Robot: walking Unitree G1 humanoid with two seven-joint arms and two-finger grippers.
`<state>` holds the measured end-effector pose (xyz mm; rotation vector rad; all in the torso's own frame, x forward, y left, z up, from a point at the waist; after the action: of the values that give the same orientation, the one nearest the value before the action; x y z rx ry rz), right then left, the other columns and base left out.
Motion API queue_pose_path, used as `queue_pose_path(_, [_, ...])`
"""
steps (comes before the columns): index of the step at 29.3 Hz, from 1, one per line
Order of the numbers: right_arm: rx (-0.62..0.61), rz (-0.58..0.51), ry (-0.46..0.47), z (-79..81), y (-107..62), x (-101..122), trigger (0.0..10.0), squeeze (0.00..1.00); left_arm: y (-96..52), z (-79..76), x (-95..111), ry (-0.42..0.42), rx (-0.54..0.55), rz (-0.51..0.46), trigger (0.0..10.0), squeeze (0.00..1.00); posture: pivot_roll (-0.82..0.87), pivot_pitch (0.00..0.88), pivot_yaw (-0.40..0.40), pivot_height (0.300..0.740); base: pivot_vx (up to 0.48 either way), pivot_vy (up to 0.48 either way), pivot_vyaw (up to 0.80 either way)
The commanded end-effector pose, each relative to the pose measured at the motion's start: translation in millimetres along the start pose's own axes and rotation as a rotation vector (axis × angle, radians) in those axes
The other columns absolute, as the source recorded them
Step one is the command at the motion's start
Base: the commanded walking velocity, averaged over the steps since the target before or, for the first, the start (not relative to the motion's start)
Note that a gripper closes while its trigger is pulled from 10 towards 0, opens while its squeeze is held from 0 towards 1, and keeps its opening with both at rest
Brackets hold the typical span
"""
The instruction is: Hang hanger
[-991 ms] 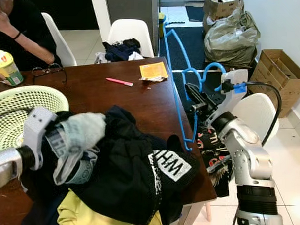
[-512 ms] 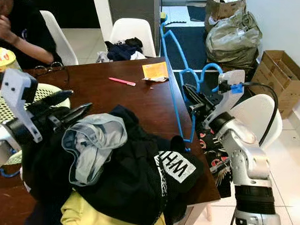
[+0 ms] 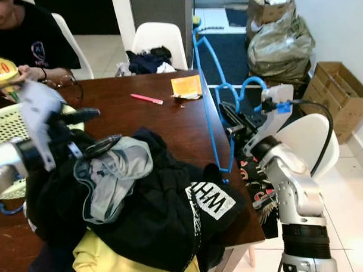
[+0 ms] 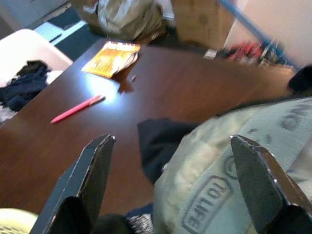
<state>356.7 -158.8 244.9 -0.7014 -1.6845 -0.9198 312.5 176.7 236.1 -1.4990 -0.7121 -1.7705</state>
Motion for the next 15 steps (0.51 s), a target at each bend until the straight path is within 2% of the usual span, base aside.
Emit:
queue_pose_path(1, [-0.001, -0.008, -0.009, 1.3, 0.5, 2.4, 10.0, 0.00, 10.7, 6.3, 1.1, 0.136, 0.023, -0.001, 10.0, 0.00, 0.04, 0.119, 0.032, 0.740, 0.000, 0.000, 0.00])
queue_pose_path(2, [-0.004, -0.009, -0.012, 0.7, 0.0, 3.4, 10.0, 0.00, 22.6, 3.6, 9.8, 0.195, 0.008, -0.051, 10.0, 0.00, 0.04, 0.119, 0.034, 0.740, 0.000, 0.000, 0.00])
queue_pose_path(5, [-0.006, -0.010, -0.015, 0.2, -0.4, 4.2, 10.0, 0.00, 30.4, 0.1, 19.2, 0.215, -0.012, -0.099, 10.0, 0.00, 0.04, 0.119, 0.034, 0.740, 0.000, 0.000, 0.00])
queue_pose_path(7, [-0.011, -0.011, -0.019, -0.8, -1.4, 5.0, 10.0, 0.00, 42.3, -17.2, 44.3, 0.157, -0.117, -0.214, 10.0, 0.00, 0.03, 0.118, 0.035, 0.740, 0.000, 0.000, 0.00])
queue_pose_path(8, [-0.011, -0.011, -0.019, -0.8, -1.4, 5.0, 10.0, 0.00, 42.3, -17.2, 44.3, 0.157, -0.117, -0.214, 10.0, 0.00, 0.03, 0.118, 0.035, 0.740, 0.000, 0.000, 0.00])
queue_pose_path(9, [-0.013, -0.010, -0.021, -0.9, -2.0, 5.2, 10.0, 0.00, 44.8, -27.3, 55.4, 0.128, -0.182, -0.259, 10.0, 0.00, 0.02, 0.118, 0.039, 0.740, 0.000, 0.000, 0.00])
queue_pose_path(10, [-0.013, -0.010, -0.021, -0.9, -2.0, 5.2, 10.0, 0.00, 44.8, -27.3, 55.4, 0.128, -0.182, -0.259, 10.0, 0.00, 0.02, 0.118, 0.039, 0.740, 0.000, 0.000, 0.00])
queue_pose_path(12, [-0.014, -0.010, -0.023, -0.9, -2.8, 5.5, 10.0, 0.00, 46.8, -40.3, 66.9, 0.105, -0.270, -0.303, 10.0, 0.00, 0.02, 0.121, 0.040, 0.740, 0.000, 0.000, 0.00])
queue_pose_path(13, [-0.014, -0.010, -0.023, -0.9, -2.8, 5.5, 10.0, 0.00, 46.8, -40.3, 66.9, 0.105, -0.270, -0.303, 10.0, 0.00, 0.02, 0.121, 0.040, 0.740, 0.000, 0.000, 0.00])
queue_pose_path(15, [-0.016, -0.009, -0.024, -0.9, -3.1, 5.6, 10.0, 0.00, 45.0, -54.9, 70.9, 0.064, -0.376, -0.311, 10.0, 0.00, 0.02, 0.121, 0.040, 0.740, 0.000, 0.000, 0.00])
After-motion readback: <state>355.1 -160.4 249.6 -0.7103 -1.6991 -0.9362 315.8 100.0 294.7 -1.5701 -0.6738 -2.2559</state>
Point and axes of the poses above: a point about 5 cm out from each wrist's last joint towards the gripper, its own y axis pointing out of the wrist towards the gripper, its own x axis along the axis of the wrist's last joint, z = x × y, the point moved 4 cm from there along y, pointing out of the wrist towards the gripper, and after that the axes turned 14 degrees about -y, right-handed, at the moved point
